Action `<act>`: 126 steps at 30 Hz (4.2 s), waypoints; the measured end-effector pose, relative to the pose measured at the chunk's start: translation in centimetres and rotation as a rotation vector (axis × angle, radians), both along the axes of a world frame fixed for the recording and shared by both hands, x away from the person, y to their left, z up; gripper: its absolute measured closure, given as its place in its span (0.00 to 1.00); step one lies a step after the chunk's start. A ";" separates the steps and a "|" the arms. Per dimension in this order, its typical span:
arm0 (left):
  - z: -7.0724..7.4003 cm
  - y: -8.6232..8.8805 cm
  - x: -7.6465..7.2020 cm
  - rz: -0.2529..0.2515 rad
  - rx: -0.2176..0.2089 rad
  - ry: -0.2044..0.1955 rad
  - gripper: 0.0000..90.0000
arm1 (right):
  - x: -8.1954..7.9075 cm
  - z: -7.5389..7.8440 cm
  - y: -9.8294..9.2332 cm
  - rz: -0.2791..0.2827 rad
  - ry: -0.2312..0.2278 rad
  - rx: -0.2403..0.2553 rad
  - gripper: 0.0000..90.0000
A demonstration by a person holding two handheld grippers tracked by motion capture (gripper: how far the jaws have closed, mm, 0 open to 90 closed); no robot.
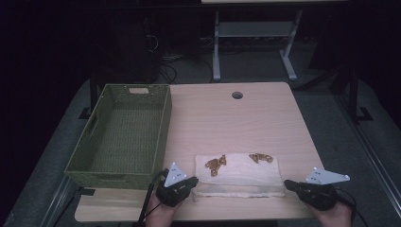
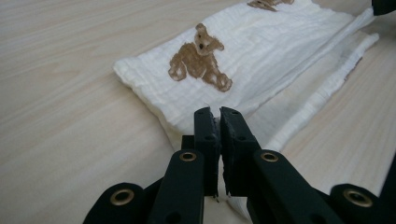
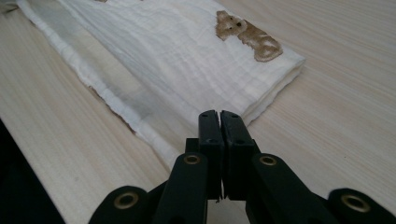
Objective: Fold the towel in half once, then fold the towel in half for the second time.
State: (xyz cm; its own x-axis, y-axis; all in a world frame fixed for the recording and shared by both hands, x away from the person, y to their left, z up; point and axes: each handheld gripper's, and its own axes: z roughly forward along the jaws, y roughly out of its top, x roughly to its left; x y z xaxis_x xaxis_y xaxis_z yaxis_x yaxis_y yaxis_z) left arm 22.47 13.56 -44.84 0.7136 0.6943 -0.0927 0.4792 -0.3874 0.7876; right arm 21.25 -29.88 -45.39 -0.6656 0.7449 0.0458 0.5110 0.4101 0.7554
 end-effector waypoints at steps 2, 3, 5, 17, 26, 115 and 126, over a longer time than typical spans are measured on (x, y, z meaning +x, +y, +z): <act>-0.3 0.0 -0.3 0.004 -0.002 0.013 0.95 | -0.3 0.0 0.1 0.007 0.009 0.007 0.97; -0.3 0.1 -0.3 0.000 0.004 0.017 0.95 | -0.4 -0.1 0.2 0.012 0.005 0.000 0.97; -0.6 0.1 -0.5 -0.006 0.013 0.030 0.95 | -0.6 -0.3 0.2 0.017 0.013 -0.007 0.97; 0.4 0.0 0.0 -0.004 -0.031 0.005 0.66 | -0.2 0.1 -0.2 0.017 0.006 0.057 0.74; -0.2 -1.4 3.6 0.009 0.015 0.006 0.61 | 3.8 0.4 0.7 0.007 0.011 0.053 0.74; 1.5 -2.0 12.1 0.110 -0.026 -0.114 0.97 | 13.2 0.8 -0.2 -0.051 -0.045 0.045 0.97; 0.6 -1.8 9.1 0.107 -0.009 -0.110 0.97 | 10.4 0.7 -0.2 -0.020 -0.052 0.031 0.97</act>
State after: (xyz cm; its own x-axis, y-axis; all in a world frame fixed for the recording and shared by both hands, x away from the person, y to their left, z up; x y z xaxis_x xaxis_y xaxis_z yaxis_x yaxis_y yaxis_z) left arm 31.55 11.80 -44.19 0.6419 0.7664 -0.0241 0.4276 -0.3317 0.8409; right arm 31.65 -30.04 -44.68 -0.6526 0.7569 0.0352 0.4789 0.3760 0.7933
